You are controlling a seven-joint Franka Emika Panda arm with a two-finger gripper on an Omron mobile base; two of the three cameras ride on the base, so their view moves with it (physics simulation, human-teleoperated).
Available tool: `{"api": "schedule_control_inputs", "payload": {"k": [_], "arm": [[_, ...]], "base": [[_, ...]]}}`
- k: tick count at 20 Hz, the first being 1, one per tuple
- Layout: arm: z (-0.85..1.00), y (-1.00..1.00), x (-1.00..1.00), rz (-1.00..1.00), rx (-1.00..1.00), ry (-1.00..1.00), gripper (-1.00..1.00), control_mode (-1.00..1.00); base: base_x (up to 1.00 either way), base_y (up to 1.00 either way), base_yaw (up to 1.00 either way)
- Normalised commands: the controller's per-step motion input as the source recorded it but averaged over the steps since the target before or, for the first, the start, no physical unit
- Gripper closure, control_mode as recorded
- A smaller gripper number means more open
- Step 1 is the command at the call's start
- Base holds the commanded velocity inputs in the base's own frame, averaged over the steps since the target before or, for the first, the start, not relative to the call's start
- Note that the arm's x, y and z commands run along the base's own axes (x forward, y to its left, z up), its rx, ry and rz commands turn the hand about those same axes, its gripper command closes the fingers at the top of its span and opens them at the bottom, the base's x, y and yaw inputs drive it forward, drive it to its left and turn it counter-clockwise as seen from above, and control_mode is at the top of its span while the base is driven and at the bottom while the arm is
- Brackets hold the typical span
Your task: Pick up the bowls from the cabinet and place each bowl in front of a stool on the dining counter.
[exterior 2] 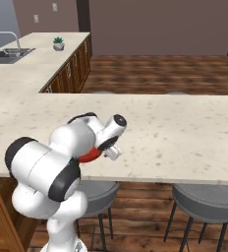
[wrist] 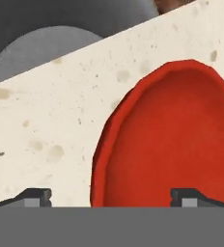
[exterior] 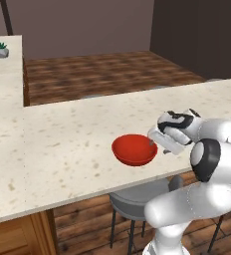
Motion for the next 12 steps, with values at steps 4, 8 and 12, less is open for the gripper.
{"api": "schedule_control_inputs", "payload": {"k": [4, 8, 12], "arm": [[1.00, 0.00, -0.81, 0.02, -0.25, 0.02, -1.00, -1.00], [1.00, 0.00, -0.99, 0.08, -0.31, 0.05, -1.00, -1.00], [1.00, 0.10, -1.00, 0.10, -0.25, 0.19, -1.00, -1.00]], "base": [[0.00, 0.00, 0.00], [0.00, 0.00, 0.00], [0.00, 0.00, 0.00]]}}
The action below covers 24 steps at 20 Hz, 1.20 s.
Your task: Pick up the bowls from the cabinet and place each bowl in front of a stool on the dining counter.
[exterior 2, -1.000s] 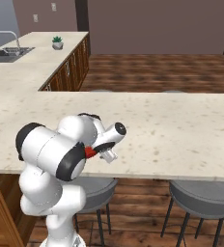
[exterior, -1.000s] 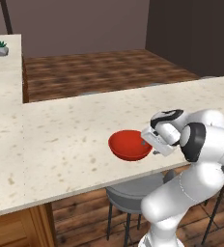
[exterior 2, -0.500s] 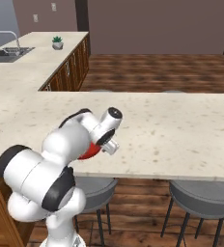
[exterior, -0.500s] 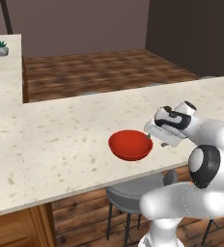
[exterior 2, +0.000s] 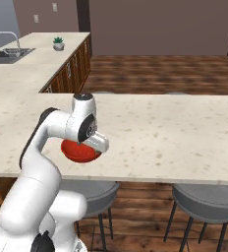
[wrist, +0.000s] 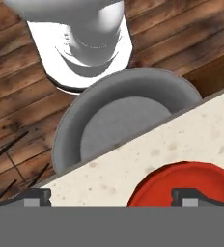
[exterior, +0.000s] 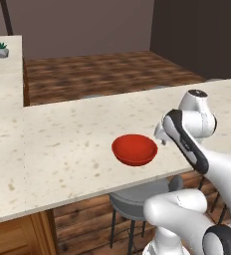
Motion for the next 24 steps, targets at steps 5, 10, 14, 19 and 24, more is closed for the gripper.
{"api": "schedule_control_inputs", "payload": {"k": [5, 10, 14, 19, 24], "arm": [[1.00, 0.10, -1.00, 0.09, -0.18, 0.17, -1.00, -1.00], [1.00, 0.16, -0.78, 0.06, -0.06, 0.24, -1.00, -1.00], [0.71, 0.38, -0.62, 0.06, 0.08, 0.09, -1.00, -1.00], [0.32, 0.51, -0.38, 0.09, 0.16, 0.02, -1.00, -1.00], [-0.13, 0.25, -0.39, 0.06, 0.00, -0.12, -1.00, -1.00]], "base": [[0.00, 0.00, 0.00], [0.00, 0.00, 0.00], [0.00, 0.00, 0.00], [0.00, 0.00, 0.00], [0.00, 0.00, 0.00]]}}
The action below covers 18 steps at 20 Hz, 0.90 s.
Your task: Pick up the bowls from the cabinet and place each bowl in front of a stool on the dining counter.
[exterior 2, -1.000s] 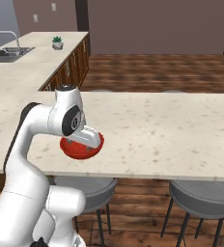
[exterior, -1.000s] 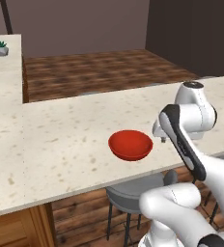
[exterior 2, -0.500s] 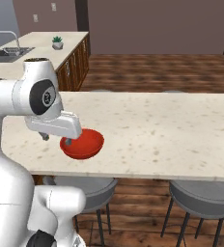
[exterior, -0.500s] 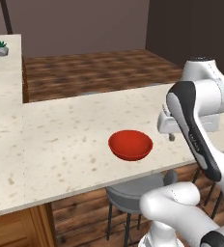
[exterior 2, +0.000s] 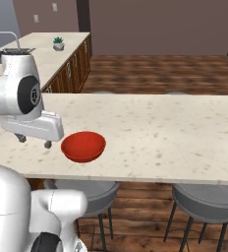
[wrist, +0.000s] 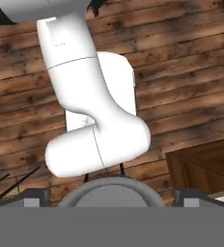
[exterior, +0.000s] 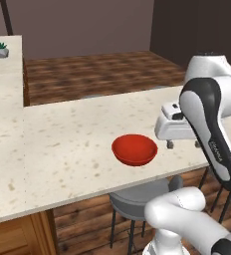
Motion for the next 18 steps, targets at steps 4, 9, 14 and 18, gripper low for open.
{"api": "schedule_control_inputs", "payload": {"k": [4, 9, 14, 18], "arm": [[-0.29, 0.00, -0.52, 0.08, -0.02, -0.25, -1.00, -1.00], [-0.08, 0.00, -0.42, 0.03, -0.06, -0.12, -1.00, -1.00], [0.00, 0.00, -0.03, 0.00, 0.00, 0.00, -1.00, -1.00], [0.00, 0.00, 0.00, 0.00, 0.00, 0.00, -1.00, -1.00]], "base": [[0.00, 0.00, 0.00], [0.00, 0.00, 0.00], [0.00, 0.00, 0.00], [0.00, 0.00, 0.00]]}}
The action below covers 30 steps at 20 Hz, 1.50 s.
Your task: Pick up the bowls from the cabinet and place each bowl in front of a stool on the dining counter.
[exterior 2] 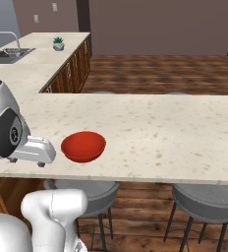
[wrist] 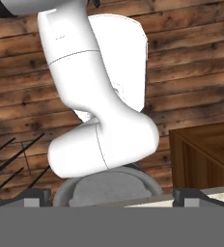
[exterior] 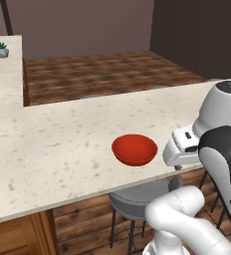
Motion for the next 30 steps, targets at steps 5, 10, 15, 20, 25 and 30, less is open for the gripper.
{"api": "schedule_control_inputs", "payload": {"k": [5, 10, 15, 20, 25, 30], "arm": [[-0.02, 0.12, -0.03, 0.02, 0.00, 0.00, -1.00, 1.00], [0.00, 0.00, 0.00, 0.00, 0.00, 0.00, -1.00, 1.00], [0.00, 0.00, 0.00, 0.00, 0.00, 0.00, -1.00, 1.00], [0.00, 0.00, 0.00, 0.00, 0.00, 0.00, -1.00, 1.00], [0.00, 0.00, 0.00, 0.00, 0.00, 0.00, -1.00, 1.00], [0.00, 0.00, 0.00, 0.00, 0.00, 0.00, -1.00, 1.00]], "base": [[-0.03, 0.10, 0.01], [-0.50, 0.82, 0.07], [-0.41, 1.00, 0.01], [-0.27, 1.00, 0.01], [-0.42, 1.00, 0.11], [-0.59, 1.00, 0.13]]}}
